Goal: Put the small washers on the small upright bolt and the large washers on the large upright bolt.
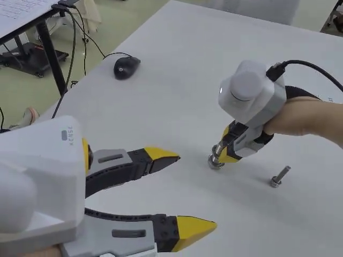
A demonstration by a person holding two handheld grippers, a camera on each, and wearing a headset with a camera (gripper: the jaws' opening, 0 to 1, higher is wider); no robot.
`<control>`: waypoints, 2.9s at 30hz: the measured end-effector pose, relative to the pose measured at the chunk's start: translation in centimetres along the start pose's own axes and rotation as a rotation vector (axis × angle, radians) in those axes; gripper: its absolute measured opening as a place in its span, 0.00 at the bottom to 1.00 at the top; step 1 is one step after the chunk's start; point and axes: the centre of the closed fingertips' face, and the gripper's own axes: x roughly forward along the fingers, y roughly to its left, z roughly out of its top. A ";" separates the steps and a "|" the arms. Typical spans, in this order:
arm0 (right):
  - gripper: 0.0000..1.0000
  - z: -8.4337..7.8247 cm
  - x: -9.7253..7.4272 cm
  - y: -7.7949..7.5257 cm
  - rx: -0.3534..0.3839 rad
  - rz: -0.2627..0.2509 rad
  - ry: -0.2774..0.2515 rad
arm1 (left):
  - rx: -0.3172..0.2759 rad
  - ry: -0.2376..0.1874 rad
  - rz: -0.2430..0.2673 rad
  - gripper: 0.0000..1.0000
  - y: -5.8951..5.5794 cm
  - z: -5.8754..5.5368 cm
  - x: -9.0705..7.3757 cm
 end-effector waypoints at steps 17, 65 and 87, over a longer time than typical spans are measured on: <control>0.22 -1.1 1.9 -0.5 0.010 0.015 -0.001 | -0.008 0.002 0.000 0.55 0.4 0.0 0.4; 0.33 -1.8 -10.0 12.0 0.193 -0.266 -0.582 | 0.043 0.012 -0.131 0.55 -4.7 1.7 0.2; 0.46 -8.6 -14.7 19.5 0.555 -0.346 -0.887 | 0.002 -0.023 -0.088 0.56 -6.2 1.0 -2.2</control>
